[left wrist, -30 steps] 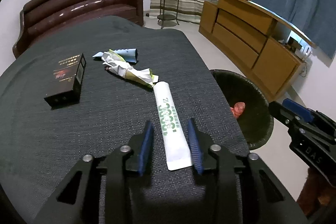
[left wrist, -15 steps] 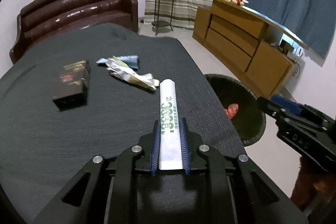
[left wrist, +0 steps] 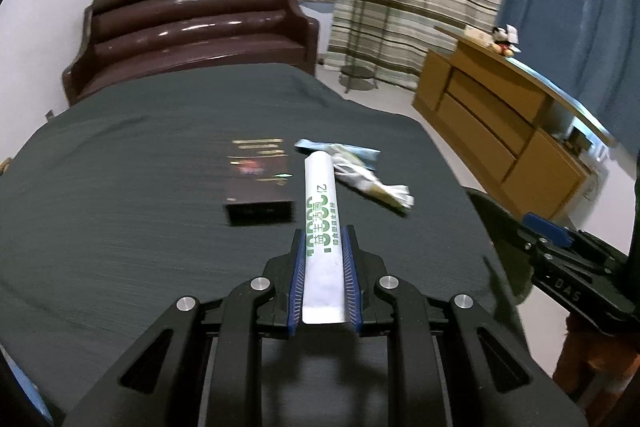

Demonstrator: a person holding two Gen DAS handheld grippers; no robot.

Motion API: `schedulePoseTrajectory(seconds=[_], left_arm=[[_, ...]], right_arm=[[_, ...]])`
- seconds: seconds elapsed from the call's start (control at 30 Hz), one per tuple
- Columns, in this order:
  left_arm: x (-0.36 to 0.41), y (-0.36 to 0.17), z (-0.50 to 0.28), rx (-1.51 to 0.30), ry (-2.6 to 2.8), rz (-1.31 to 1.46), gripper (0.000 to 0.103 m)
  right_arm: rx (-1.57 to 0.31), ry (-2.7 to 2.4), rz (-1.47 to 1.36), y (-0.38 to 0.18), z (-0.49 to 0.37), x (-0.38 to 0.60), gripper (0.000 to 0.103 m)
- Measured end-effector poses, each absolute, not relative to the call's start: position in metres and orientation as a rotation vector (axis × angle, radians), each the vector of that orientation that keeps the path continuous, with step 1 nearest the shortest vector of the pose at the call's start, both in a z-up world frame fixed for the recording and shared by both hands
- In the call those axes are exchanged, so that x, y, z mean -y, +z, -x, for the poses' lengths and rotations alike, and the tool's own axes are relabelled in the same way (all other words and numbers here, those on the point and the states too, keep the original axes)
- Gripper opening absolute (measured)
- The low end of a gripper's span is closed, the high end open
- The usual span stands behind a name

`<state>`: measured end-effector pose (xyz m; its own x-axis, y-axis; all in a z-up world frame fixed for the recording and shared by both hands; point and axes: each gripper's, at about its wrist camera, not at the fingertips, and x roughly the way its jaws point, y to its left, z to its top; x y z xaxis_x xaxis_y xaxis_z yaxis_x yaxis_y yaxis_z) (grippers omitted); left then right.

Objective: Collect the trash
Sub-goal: 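Grasp the crumpled white paper with the right tool while the left tool holds the strip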

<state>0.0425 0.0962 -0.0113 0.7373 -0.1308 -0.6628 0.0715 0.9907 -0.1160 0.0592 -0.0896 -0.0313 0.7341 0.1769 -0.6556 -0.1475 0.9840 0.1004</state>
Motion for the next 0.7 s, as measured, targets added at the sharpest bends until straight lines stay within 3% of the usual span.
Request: schedulePoseTrajectory(seconds=[0.7], left_arm=[[-0.181, -0.023, -0.059, -0.747, 0.070, 0.153, 0.019]], right_arm=[[-0.802, 0.328, 0.064, -0.037, -0.119, -0.003, 0.044]])
